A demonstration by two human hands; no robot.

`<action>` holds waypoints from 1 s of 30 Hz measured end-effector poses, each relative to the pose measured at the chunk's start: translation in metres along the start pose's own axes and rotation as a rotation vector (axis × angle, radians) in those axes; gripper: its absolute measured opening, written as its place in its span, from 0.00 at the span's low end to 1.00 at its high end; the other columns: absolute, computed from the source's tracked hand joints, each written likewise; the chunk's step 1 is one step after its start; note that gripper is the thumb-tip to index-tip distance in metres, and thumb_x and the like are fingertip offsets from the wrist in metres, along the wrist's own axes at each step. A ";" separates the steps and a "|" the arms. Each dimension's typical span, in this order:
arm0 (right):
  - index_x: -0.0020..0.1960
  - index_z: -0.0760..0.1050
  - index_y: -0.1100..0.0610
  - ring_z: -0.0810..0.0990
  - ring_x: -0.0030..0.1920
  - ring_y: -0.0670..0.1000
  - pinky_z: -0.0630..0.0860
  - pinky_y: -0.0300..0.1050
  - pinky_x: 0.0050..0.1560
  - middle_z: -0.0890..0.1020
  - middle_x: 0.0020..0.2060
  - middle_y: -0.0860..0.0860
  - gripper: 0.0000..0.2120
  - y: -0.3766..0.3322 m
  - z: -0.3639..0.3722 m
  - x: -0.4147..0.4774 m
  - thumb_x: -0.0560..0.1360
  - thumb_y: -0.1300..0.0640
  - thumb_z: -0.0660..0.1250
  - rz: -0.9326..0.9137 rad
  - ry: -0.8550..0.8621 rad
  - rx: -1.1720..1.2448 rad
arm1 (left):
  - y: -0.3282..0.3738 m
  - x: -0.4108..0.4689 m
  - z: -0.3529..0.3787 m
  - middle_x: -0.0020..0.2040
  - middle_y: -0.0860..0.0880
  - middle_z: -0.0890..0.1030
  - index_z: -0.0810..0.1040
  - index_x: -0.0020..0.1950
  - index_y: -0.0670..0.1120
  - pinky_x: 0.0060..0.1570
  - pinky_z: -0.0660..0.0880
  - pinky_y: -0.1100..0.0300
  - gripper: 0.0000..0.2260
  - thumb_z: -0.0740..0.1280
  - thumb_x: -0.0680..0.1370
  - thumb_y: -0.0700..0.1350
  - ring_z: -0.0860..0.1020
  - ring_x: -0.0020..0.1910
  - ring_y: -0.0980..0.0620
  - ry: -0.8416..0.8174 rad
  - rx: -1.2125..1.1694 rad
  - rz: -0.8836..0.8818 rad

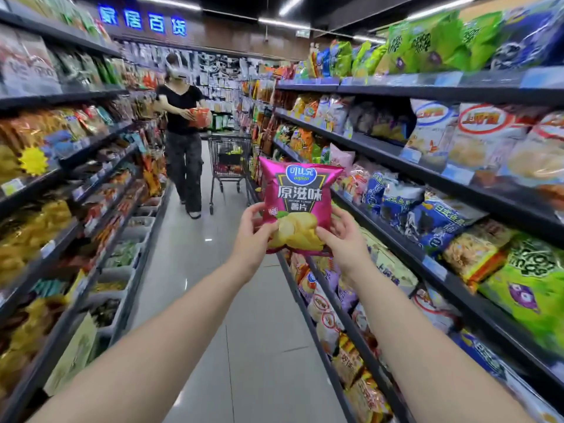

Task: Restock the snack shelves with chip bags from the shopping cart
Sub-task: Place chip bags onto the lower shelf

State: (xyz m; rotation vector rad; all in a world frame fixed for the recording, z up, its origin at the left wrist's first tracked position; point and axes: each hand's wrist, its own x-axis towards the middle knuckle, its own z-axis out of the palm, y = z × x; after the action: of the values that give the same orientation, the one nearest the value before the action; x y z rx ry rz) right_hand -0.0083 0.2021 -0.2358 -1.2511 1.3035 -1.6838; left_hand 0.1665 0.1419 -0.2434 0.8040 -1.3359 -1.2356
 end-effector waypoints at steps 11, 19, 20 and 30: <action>0.66 0.69 0.53 0.75 0.65 0.55 0.71 0.58 0.67 0.76 0.64 0.57 0.23 0.015 0.057 0.253 0.75 0.67 0.69 -0.031 0.200 -0.056 | -0.013 0.303 -0.020 0.58 0.46 0.77 0.67 0.68 0.59 0.58 0.76 0.48 0.25 0.67 0.72 0.52 0.78 0.55 0.48 -0.246 0.216 0.037; 0.71 0.67 0.55 0.72 0.68 0.51 0.69 0.56 0.69 0.75 0.67 0.52 0.32 0.022 0.018 0.377 0.71 0.60 0.75 -0.065 0.271 -0.132 | -0.036 0.452 0.052 0.56 0.47 0.75 0.69 0.67 0.56 0.54 0.76 0.51 0.19 0.67 0.77 0.48 0.77 0.53 0.51 -0.372 0.133 0.051; 0.71 0.67 0.55 0.73 0.68 0.51 0.69 0.57 0.69 0.75 0.67 0.52 0.34 0.024 0.009 0.394 0.69 0.58 0.76 -0.081 0.289 -0.142 | -0.039 0.470 0.066 0.57 0.47 0.75 0.68 0.68 0.55 0.56 0.76 0.49 0.21 0.67 0.76 0.50 0.77 0.55 0.49 -0.382 0.129 0.057; 0.68 0.69 0.56 0.78 0.61 0.56 0.74 0.59 0.64 0.79 0.62 0.57 0.30 0.022 -0.114 0.560 0.69 0.62 0.75 -0.109 0.434 -0.235 | -0.049 0.614 0.216 0.60 0.45 0.77 0.67 0.72 0.50 0.47 0.75 0.61 0.21 0.65 0.80 0.46 0.78 0.52 0.51 -0.519 0.081 0.062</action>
State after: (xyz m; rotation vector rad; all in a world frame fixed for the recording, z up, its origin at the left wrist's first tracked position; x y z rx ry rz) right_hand -0.2995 -0.2717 -0.1011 -1.1389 1.7581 -2.0013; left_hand -0.1597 -0.4050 -0.1009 0.5052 -1.8213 -1.4025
